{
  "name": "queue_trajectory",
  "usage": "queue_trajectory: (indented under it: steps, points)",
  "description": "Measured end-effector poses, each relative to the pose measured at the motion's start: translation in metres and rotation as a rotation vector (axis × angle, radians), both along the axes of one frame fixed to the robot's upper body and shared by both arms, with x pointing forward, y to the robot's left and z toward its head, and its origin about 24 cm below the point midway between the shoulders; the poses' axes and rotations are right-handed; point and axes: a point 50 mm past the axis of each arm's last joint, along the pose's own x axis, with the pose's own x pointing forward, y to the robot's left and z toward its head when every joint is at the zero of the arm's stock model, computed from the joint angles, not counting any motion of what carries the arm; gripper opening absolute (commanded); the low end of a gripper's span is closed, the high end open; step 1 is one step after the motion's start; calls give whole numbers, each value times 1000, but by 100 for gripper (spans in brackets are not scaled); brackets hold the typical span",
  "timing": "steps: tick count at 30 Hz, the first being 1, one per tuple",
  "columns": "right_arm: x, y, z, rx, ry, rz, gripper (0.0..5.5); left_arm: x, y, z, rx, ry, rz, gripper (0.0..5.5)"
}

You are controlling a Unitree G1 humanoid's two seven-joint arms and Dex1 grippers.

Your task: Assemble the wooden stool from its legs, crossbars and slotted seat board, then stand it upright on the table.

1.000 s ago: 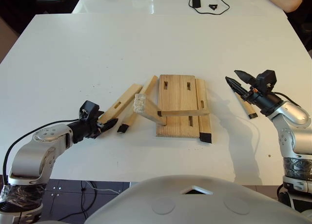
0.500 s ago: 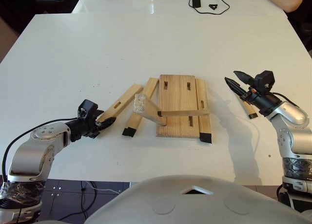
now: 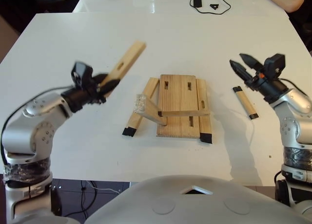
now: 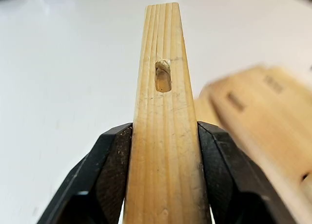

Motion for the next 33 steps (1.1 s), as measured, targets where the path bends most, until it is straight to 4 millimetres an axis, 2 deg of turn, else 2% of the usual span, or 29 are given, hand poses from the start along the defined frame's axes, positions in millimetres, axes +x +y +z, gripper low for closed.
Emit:
queue_trajectory:
  steps: [2, 6, 10, 12, 17, 22, 27, 33]
  points:
    - [5, 5, 18, 91, -42, 26, 204, 3, -8, 31, -93, -112, -49, 201]
    - [9, 24, 43, 253, -56, 173, 238, -6, -26, 69, -228, -221, -206, 201]
    - [-9, 52, 68, 372, -61, 491, 294, -23, -43, 90, -303, -261, -413, 201]
    - [-21, 64, 84, 378, -76, 659, 294, -33, -49, 98, -308, -263, -518, 201]
    - [-32, 70, 93, 406, -35, 831, 294, -40, -58, 98, -295, -228, -629, 201]
    - [-43, 76, 101, 419, -40, 949, 294, -47, -67, 87, -272, -159, -712, 201]
    - [-47, 82, 100, 380, -32, 987, 294, -49, -72, 81, -278, -127, -742, 201]
    - [-45, 96, 88, 273, 10, 988, 294, -51, -76, 80, -287, -114, -771, 201]
